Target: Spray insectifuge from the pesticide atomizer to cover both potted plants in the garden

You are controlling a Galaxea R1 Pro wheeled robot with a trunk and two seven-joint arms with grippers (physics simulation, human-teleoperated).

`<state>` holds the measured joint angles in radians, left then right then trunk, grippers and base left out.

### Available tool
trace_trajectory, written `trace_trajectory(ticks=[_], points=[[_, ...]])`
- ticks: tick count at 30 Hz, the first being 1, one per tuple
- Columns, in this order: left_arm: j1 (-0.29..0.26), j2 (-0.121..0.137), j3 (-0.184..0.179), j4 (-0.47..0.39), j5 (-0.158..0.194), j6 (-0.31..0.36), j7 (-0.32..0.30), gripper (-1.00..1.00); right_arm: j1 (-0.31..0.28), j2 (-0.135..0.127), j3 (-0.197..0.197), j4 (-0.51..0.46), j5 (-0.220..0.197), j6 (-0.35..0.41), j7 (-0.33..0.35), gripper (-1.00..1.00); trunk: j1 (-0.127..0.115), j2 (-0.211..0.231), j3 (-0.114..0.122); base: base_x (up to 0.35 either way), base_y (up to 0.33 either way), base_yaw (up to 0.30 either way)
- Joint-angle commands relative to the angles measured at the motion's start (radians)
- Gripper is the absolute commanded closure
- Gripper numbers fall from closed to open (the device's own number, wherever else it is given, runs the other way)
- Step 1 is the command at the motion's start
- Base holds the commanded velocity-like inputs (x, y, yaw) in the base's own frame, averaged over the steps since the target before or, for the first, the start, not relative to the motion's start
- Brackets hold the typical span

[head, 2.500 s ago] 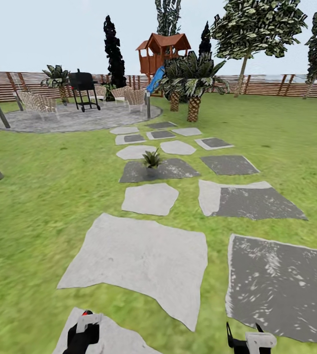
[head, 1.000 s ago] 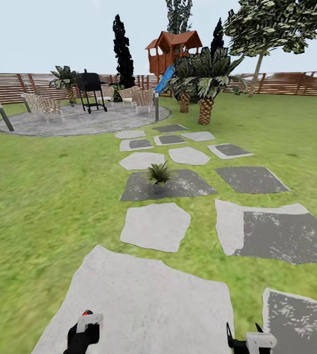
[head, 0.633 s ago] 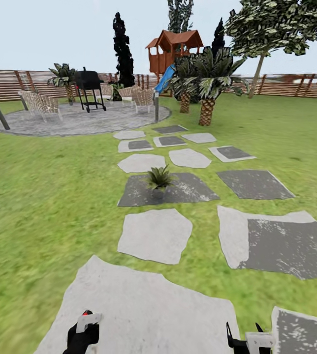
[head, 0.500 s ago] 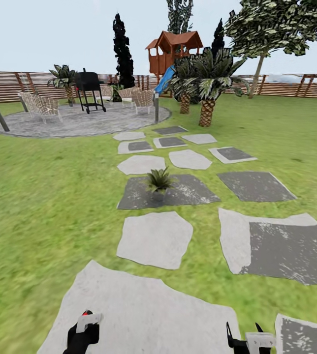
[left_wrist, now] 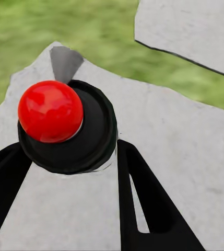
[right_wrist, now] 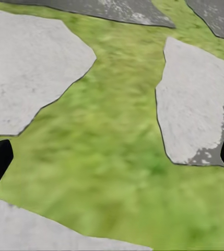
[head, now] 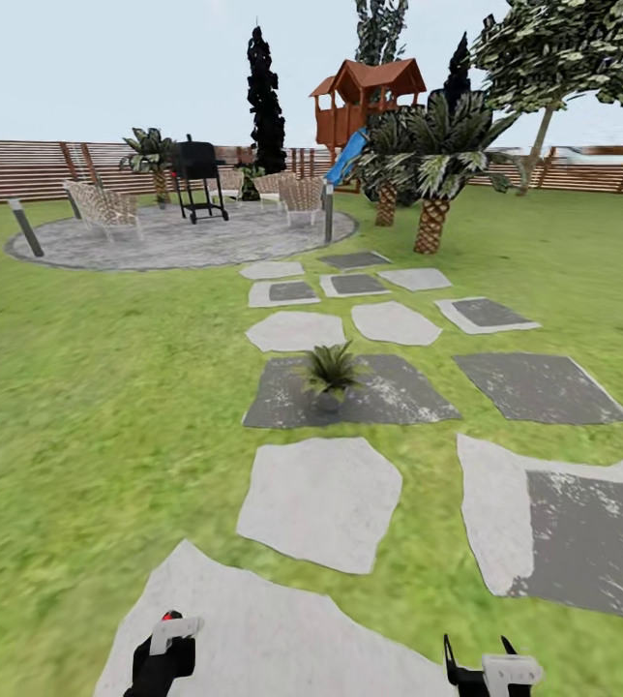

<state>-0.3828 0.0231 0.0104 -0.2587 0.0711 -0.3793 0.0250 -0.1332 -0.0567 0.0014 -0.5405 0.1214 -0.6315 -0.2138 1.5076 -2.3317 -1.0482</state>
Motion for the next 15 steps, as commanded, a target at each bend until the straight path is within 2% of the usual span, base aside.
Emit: trace_trajectory(ticks=[1, 15], points=[[-0.001, 0.0, -0.001, 0.001, 0.007, -0.003, 0.0, 1.0, 0.0, 0.0, 0.0, 0.0, 0.011, -0.001, -0.009, -1.0, 0.0, 0.0, -0.001, 0.338, 0.0, 0.1], [-0.001, 0.0, -0.001, 0.001, 0.008, -0.003, 0.0, 1.0, 0.0, 0.003, 0.0, 0.001, 0.012, 0.001, -0.009, -1.0, 0.0, 0.0, -0.001, 0.338, 0.0, 0.014]])
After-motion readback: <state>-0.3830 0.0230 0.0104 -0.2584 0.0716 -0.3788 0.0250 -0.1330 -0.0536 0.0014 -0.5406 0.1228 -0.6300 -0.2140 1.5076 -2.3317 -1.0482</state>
